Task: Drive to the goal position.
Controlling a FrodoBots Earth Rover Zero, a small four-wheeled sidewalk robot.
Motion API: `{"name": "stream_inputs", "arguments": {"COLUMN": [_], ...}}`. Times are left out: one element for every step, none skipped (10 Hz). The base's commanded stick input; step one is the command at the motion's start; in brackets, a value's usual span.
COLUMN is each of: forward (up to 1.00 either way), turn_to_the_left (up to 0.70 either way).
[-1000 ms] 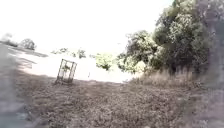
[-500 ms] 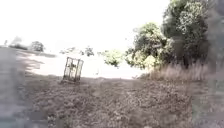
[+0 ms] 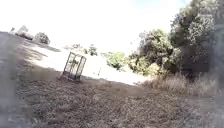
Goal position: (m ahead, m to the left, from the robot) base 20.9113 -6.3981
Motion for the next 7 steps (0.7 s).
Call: {"name": "stream_inputs", "arguments": {"forward": [0.7,0.7,0.7,0.7,0.7,0.7,0.7], "turn_to_the_left": [-0.23,-0.35,-0.35,-0.35,-0.35,-0.35,-0.35]}}
